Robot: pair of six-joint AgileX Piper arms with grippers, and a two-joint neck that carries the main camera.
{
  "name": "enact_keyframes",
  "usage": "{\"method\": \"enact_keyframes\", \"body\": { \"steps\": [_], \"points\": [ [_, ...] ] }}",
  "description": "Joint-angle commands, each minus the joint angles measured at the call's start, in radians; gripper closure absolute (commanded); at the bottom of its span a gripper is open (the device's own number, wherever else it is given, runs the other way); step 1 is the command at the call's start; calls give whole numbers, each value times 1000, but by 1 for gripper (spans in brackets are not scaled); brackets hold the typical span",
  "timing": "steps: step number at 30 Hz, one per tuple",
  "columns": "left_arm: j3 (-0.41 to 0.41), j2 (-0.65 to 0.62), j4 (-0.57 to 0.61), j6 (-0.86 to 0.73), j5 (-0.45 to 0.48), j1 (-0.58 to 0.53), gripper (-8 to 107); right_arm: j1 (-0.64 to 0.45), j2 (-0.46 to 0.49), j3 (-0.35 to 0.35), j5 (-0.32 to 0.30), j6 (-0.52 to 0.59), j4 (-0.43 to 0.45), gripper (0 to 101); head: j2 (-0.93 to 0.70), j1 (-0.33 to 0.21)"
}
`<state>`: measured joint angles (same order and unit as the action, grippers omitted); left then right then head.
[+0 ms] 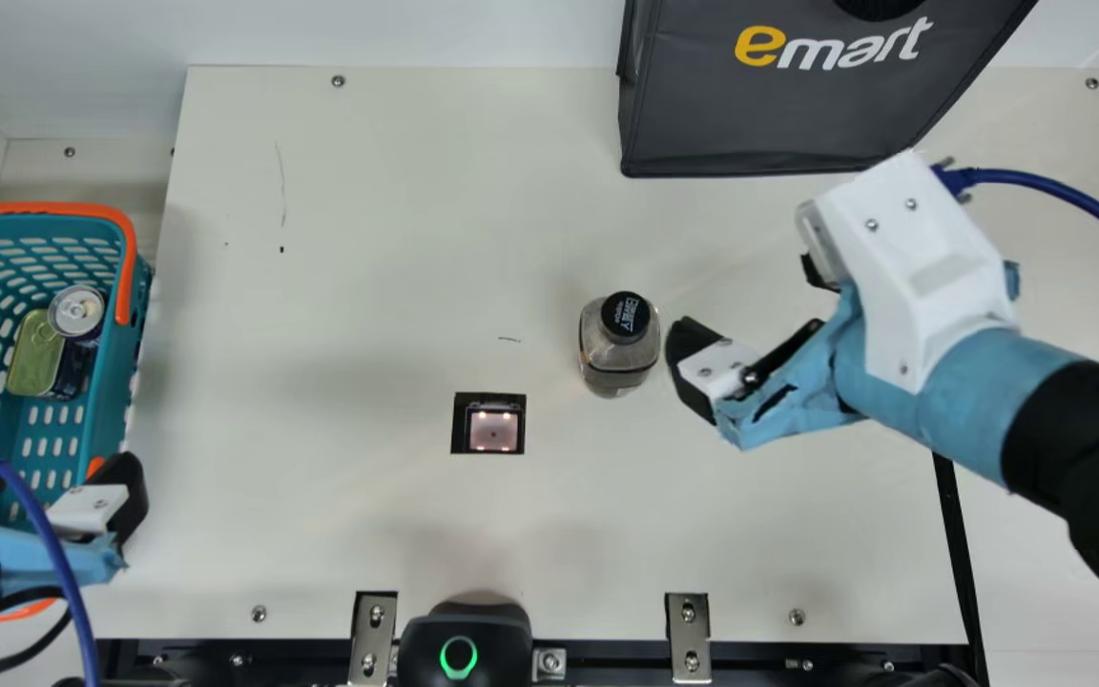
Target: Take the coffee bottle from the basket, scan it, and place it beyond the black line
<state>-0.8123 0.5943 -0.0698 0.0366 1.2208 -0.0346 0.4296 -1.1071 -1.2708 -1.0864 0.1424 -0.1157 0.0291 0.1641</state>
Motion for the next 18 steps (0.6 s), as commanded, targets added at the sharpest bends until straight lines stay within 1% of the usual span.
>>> {"method": "enact_keyframes", "body": {
  "steps": [1,9,18],
  "points": [
    [0,0,0,0,0,0,9,12,-13,-1,6,6,-8,10,-2,-26],
    [0,0,0,0,0,0,9,65,-50,14,37,11,-13,10,-2,-26],
    [0,0,0,0,0,0,9,106,-70,54,75,-2,-7,10,-2,-26]
  ]
}}
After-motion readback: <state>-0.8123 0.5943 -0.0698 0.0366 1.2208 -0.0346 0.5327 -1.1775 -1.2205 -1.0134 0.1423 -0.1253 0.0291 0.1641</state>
